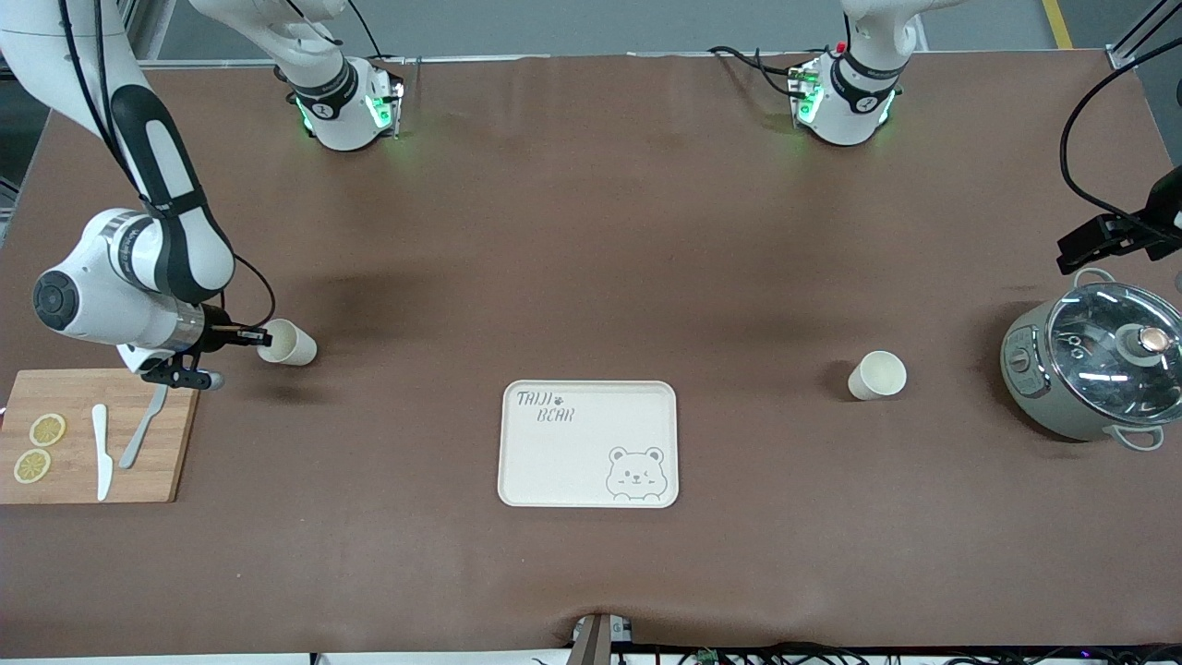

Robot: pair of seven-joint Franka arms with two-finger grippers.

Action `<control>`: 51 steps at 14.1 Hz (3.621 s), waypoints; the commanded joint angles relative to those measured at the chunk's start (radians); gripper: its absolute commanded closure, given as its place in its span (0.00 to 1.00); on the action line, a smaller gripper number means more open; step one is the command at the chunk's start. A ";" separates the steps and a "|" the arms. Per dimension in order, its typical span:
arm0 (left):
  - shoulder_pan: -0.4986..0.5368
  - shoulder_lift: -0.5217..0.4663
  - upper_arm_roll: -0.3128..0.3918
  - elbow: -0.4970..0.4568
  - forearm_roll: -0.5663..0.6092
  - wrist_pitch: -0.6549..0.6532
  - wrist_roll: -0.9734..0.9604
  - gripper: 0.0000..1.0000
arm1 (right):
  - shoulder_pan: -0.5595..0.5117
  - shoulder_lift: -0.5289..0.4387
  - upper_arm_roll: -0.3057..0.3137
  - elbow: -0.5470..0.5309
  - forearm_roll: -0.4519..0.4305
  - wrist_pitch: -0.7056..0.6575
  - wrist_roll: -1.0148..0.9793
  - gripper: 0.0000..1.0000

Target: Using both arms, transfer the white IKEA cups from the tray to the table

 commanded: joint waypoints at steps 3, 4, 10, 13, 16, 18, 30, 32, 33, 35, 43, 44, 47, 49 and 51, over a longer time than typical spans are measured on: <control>0.006 -0.032 -0.038 0.007 -0.051 -0.061 -0.008 0.00 | -0.030 -0.017 0.017 0.062 -0.004 -0.098 0.005 0.00; 0.006 -0.037 -0.055 0.001 -0.054 -0.061 -0.009 0.00 | -0.027 -0.018 0.017 0.097 -0.004 -0.139 0.005 0.00; 0.006 -0.167 -0.065 -0.183 -0.105 0.054 0.011 0.00 | -0.008 0.011 0.025 0.534 -0.002 -0.453 -0.006 0.00; 0.012 -0.193 -0.063 -0.183 -0.136 0.043 0.056 0.00 | 0.012 0.022 0.022 0.703 -0.011 -0.583 -0.004 0.00; 0.015 -0.210 -0.055 -0.171 -0.168 0.014 0.124 0.00 | 0.013 -0.035 0.022 0.750 -0.002 -0.690 0.011 0.00; 0.015 -0.207 -0.046 -0.150 -0.200 -0.015 0.130 0.00 | 0.019 -0.116 0.022 0.738 -0.013 -0.753 0.033 0.00; 0.008 -0.193 -0.057 -0.128 -0.199 -0.037 0.112 0.00 | 0.069 -0.394 0.028 0.537 -0.166 -0.830 0.040 0.00; 0.011 -0.178 -0.055 -0.127 -0.196 -0.037 0.110 0.00 | 0.078 -0.393 0.031 0.562 -0.206 -0.810 0.030 0.00; 0.012 -0.183 -0.055 -0.127 -0.196 -0.037 0.112 0.00 | 0.084 -0.388 0.033 0.587 -0.253 -0.807 0.028 0.00; 0.015 -0.183 -0.048 -0.107 -0.196 -0.040 0.132 0.00 | 0.079 -0.387 0.030 0.586 -0.255 -0.807 0.031 0.00; 0.012 -0.172 -0.054 -0.097 -0.159 -0.043 0.112 0.00 | 0.079 -0.396 0.027 0.584 -0.166 -0.783 0.036 0.00; 0.012 -0.172 -0.054 -0.097 -0.156 -0.043 0.112 0.00 | 0.078 -0.396 0.027 0.583 -0.168 -0.784 0.039 0.00; 0.014 -0.141 -0.052 -0.068 -0.154 -0.043 0.113 0.00 | 0.067 -0.393 0.022 0.579 -0.168 -0.795 0.040 0.00; 0.014 -0.135 -0.052 -0.064 -0.154 -0.043 0.113 0.00 | 0.064 -0.393 0.023 0.579 -0.168 -0.798 0.042 0.00; 0.014 -0.137 -0.051 -0.064 -0.154 -0.044 0.112 0.00 | 0.064 -0.391 0.023 0.579 -0.168 -0.799 0.042 0.00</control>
